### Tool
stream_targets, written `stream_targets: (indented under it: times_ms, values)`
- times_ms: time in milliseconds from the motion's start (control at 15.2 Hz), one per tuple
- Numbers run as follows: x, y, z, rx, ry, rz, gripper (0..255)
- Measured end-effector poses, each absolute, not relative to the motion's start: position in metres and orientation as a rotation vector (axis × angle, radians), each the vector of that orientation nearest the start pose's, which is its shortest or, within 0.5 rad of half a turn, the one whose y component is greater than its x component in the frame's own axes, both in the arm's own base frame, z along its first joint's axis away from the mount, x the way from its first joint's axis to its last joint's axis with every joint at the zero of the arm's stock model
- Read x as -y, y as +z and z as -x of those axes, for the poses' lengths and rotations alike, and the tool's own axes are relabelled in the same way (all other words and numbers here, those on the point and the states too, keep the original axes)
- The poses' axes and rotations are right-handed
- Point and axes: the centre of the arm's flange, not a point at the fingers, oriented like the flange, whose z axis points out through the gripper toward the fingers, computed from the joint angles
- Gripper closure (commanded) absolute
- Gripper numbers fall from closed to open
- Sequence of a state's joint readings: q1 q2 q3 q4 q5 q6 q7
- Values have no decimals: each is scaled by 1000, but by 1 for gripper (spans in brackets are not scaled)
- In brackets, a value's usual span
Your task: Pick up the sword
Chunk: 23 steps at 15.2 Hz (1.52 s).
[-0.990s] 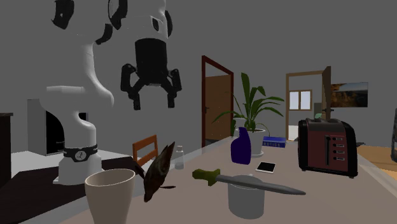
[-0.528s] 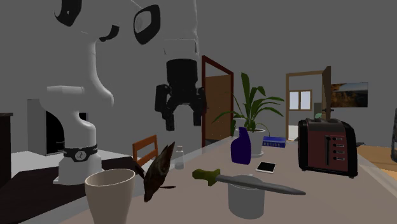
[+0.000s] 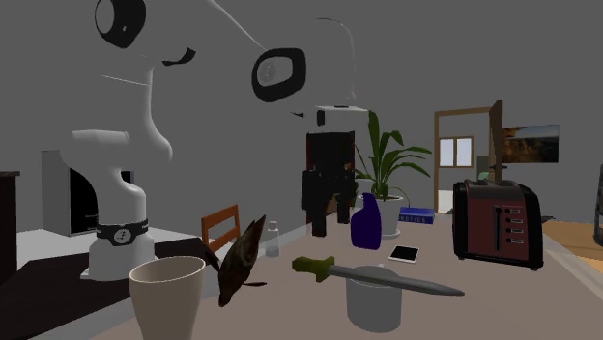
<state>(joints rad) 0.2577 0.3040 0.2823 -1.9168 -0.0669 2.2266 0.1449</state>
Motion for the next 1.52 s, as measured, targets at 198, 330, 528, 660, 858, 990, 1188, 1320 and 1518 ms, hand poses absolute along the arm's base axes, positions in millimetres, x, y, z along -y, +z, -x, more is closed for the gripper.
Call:
stream_targets:
  times_ms: [198, 330, 528, 660, 858, 990, 1188, 1320, 1518]
  values:
    - [-342, 320, -543, 738, -7, 3024, 0]
    - [-363, 305, -550, 794, -3, 3015, 0]
    - [-379, 289, -552, 835, -1, 3007, 0]
    - [-380, 277, -555, 839, 0, 3006, 0]
    - [-381, 261, -555, 840, -1, 3006, 0]
    - [-380, 255, -555, 841, 0, 3006, 255]
    - [-380, 254, -555, 840, -2, 3006, 255]
    - [-381, 254, -555, 840, -2, 3006, 255]
    - [-381, 254, -555, 840, -2, 3006, 255]
